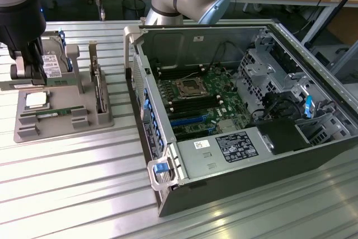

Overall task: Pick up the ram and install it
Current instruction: 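Pick up the ram and move it above insertion slot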

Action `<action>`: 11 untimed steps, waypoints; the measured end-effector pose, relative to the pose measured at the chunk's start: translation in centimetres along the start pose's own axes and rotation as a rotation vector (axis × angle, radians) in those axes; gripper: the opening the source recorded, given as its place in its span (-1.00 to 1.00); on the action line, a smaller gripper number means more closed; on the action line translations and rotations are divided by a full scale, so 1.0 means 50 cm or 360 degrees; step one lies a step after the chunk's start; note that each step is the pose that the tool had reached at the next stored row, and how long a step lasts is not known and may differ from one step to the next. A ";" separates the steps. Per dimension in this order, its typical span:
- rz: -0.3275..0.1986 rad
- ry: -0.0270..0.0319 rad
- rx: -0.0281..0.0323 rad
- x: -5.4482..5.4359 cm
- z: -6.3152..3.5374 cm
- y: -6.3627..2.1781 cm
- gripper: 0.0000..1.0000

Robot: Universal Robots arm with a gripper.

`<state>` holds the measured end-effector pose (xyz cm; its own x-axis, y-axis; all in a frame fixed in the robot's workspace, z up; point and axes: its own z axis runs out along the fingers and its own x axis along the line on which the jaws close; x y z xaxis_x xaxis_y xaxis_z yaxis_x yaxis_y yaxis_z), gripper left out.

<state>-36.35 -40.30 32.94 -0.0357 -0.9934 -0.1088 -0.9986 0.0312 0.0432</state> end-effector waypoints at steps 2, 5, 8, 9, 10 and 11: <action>0.0000 -0.00012 -0.00001 0.000 -0.003 0.000 -0.74; 0.0000 -0.00033 -0.00001 -0.001 -0.006 0.000 -0.74; 0.0000 -0.00044 -0.00002 -0.001 -0.007 0.000 -0.74; 0.0000 -0.00049 -0.00002 -0.001 -0.008 0.000 -0.74; 0.0000 -0.00052 -0.00001 -0.001 -0.008 0.000 -0.74; 0.0000 -0.00054 -0.00003 -0.001 -0.008 0.000 -0.74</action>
<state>-36.34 -40.30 33.37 -0.0357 -0.9930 -0.1122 -0.9986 0.0310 0.0433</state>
